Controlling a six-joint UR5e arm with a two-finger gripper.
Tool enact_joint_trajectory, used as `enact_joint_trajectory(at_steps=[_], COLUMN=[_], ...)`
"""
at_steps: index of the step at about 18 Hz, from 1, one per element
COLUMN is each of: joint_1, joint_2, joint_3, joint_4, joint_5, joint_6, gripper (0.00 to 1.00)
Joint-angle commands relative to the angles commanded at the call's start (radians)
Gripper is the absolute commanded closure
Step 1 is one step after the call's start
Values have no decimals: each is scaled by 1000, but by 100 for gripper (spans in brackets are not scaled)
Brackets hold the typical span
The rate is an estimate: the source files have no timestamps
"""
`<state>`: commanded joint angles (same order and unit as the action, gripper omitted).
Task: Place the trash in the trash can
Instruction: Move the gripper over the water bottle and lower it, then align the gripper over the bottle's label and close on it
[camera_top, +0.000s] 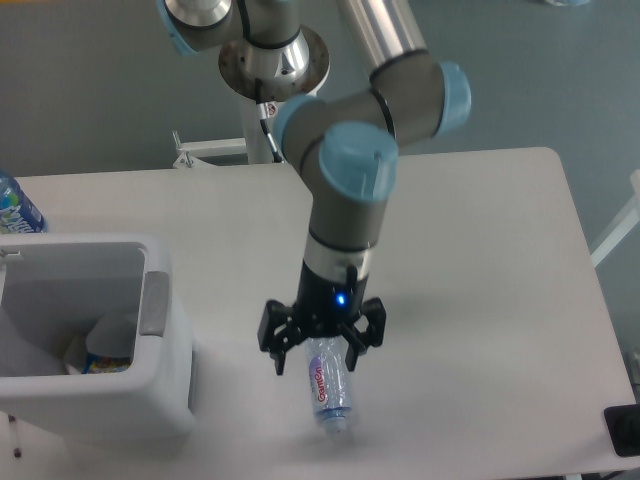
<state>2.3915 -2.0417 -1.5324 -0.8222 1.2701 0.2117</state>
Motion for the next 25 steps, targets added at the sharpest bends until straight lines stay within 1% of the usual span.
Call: enact_joint_trajectory(at_steps=[2, 4, 6, 8, 11, 18, 22, 23, 25], joint_1=[5, 3, 3, 3, -5, -15, -37, -37, -38], joint_2=[-15, -29, -43, -43, -48, -51, -74, -81, -78], joint_3=[-8, -14, -15, -28, -41, -37, -37, -35, -40], joint_4=[-6, -18, -23, -35, -38, -25, -5, -3, -9], joint_5=[27, 110, 138, 146, 201, 199, 201, 201, 202], joint_6=[9, 12, 12, 12, 12, 9, 6, 0, 9], gripper=[0, 0, 0, 0, 0, 0, 0, 0, 0])
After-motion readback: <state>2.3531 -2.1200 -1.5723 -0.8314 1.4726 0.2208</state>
